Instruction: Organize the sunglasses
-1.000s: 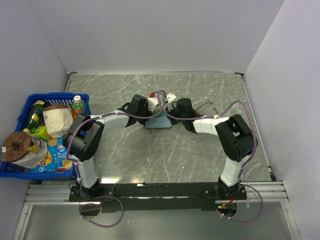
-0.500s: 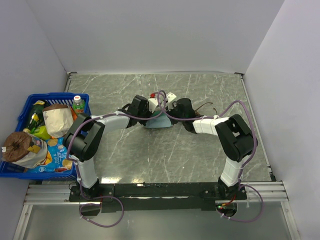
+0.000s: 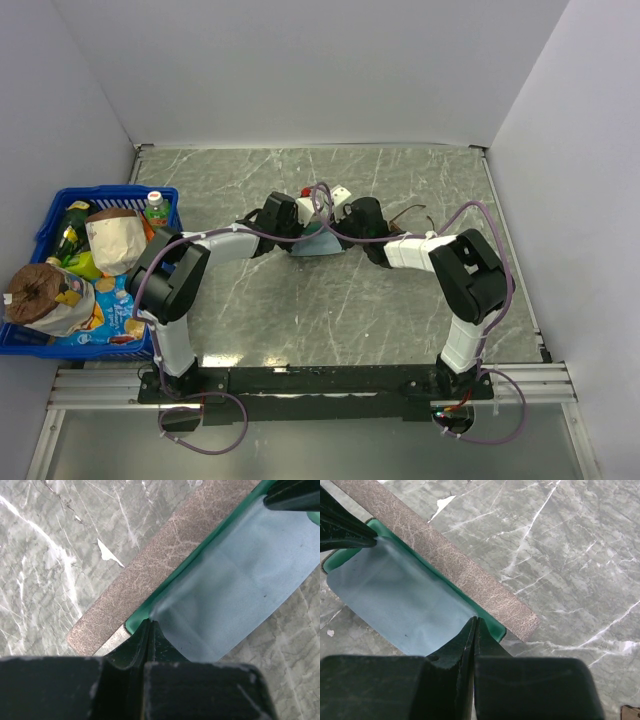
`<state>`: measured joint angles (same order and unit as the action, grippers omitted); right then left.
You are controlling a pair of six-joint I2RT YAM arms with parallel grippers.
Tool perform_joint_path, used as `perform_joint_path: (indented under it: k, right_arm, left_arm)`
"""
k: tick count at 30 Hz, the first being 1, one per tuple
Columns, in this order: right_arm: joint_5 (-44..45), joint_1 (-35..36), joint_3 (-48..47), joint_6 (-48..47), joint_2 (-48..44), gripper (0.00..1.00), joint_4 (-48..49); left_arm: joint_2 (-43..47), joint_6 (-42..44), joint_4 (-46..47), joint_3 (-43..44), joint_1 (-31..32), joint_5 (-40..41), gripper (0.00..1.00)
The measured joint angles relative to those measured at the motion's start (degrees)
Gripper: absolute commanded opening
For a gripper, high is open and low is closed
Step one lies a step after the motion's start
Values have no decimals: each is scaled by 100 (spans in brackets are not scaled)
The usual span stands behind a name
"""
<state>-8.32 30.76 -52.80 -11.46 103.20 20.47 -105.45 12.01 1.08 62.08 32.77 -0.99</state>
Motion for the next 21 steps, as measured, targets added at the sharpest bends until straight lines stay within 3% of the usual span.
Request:
perform_joint_path:
  k: [21]
  right_arm:
    - [149,24,37,0,0,0,35]
  left_arm:
    - [72,57,181,-70,85,236,1]
